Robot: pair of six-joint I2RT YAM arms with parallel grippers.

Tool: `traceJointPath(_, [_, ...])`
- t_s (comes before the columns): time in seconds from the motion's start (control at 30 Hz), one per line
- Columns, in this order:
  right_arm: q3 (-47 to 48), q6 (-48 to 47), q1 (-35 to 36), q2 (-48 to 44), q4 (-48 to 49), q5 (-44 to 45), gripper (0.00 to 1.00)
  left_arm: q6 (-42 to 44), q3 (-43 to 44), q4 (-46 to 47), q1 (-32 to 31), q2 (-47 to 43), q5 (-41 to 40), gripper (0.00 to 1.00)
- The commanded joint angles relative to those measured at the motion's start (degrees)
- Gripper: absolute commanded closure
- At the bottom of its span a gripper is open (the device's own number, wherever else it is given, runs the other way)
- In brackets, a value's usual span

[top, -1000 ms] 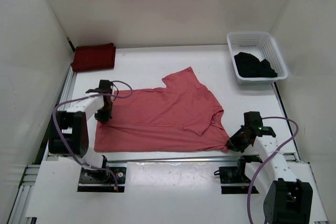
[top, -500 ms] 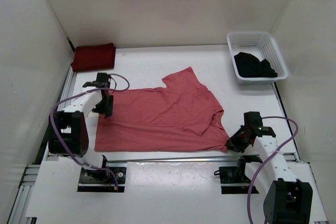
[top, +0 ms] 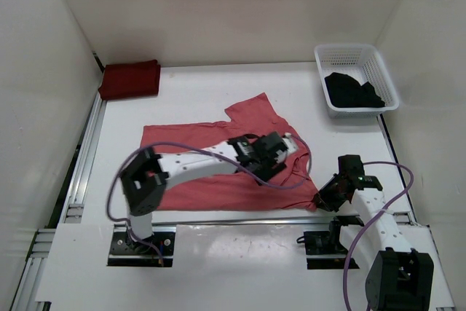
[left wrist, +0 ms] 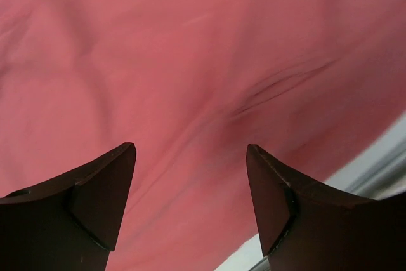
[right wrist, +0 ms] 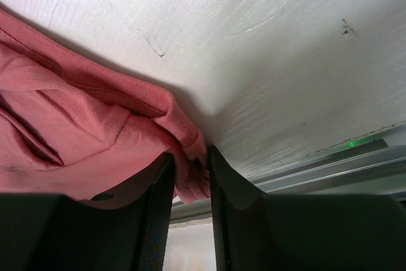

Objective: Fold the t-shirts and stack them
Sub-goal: Fold the flattened tshirt in 1/3 of the way

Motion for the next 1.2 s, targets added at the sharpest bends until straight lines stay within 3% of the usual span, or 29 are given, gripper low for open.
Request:
traceJointPath(0.0, [-0.6,0.7,0.1,0.1,0.1,4.1,0.68,-0.2,5.9,2.1,-2.9,6.4,7.6,0.19])
traceJointPath(0.13, [-0.1,1.3,0.1,-0.5,0.1,4.7,0.68,-0.2,12.5,3.4,-3.6,14.1,11.1,0.22])
traceJointPath(0.4, [-1.7,1.3,0.1,-1.6,0.6,5.2,0.68,-0.2,16.7,3.4,-4.1,20.1,14.1,0.3])
traceJointPath(0.53, [-1.7,1.3,0.1,-2.1,0.6,5.2,0.68,-0.2,17.4,3.4,-4.1,21.7,12.9,0.45])
traceJointPath(0.6, [-1.7,1.3,0.1,-2.1,0.6,5.2,0.68,-0.2,16.8,3.4,-4.1,22.3,12.2,0.7])
traceJointPath(0.67, [-1.7,1.3,0.1,-2.1,0.6,5.2,0.68,-0.2,16.1,3.4,-4.1,22.3,11.6,0.84])
traceJointPath(0.7, [-1.7,1.3,0.1,-2.1,0.6,5.2,0.68,-0.2,15.6,3.4,-4.1,21.6,11.6,0.85])
traceJointPath(0.77, [-1.7,1.3,0.1,-2.1,0.6,5.2,0.68,-0.2,15.6,2.9,-4.1,20.9,12.1,0.77])
traceJointPath(0.83, [-1.7,1.3,0.1,-2.1,0.6,5.2,0.68,-0.2,15.6,2.9,-4.1,20.4,12.8,0.52])
traceJointPath(0.93, [-1.7,1.3,0.1,-2.1,0.6,4.7,0.69,-0.2,16.2,2.4,-4.1,20.4,13.4,0.35])
traceJointPath(1.1, [-1.7,1.3,0.1,-2.1,0.6,4.7,0.7,-0.2,17.5,2.4,-4.1,21.2,13.4,0.34])
traceJointPath(1.17, [-1.7,1.3,0.1,-2.1,0.6,4.7,0.7,-0.2,17.5,2.4,-4.1,22.0,12.2,0.38])
